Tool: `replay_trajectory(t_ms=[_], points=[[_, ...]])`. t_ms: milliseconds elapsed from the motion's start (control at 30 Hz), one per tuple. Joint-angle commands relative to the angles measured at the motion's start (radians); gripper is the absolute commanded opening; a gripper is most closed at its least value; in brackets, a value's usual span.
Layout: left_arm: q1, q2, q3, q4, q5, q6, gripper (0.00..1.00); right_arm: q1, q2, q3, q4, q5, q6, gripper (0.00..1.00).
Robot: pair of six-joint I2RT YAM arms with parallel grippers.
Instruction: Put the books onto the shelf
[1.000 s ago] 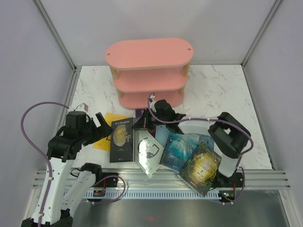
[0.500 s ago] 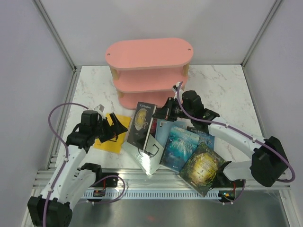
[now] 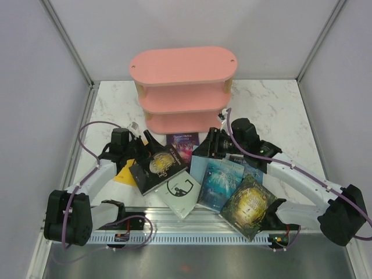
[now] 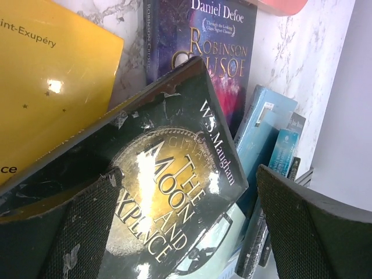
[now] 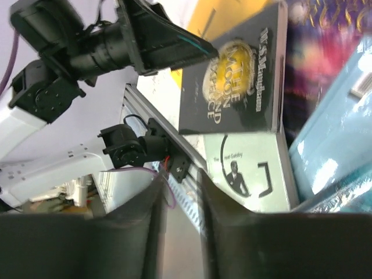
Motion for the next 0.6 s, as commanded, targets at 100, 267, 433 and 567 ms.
replay_trajectory(t_ms=[100,267,433,567], points=[[0.004,0.004,0.076,-0.078,-0.055,0.068,1.0,0.003,0.118,-0.013,-0.062,0.021,-0.018,0.98],[0.007,-0.039,0.132,-0.158,-0.089,0.117,1.0,0.002,0.27,0.033,-0.042,0.051,-0.058,0.98],[0.014,-0.038,0.109,-0.184,-0.074,0.119,1.0,0.002,0.427,0.078,0.069,0.036,-0.039,0.98],[0.016,-0.123,0.115,-0.241,-0.092,0.102,1.0,0.002,0.51,0.115,0.132,0.027,-0.025,0.98]])
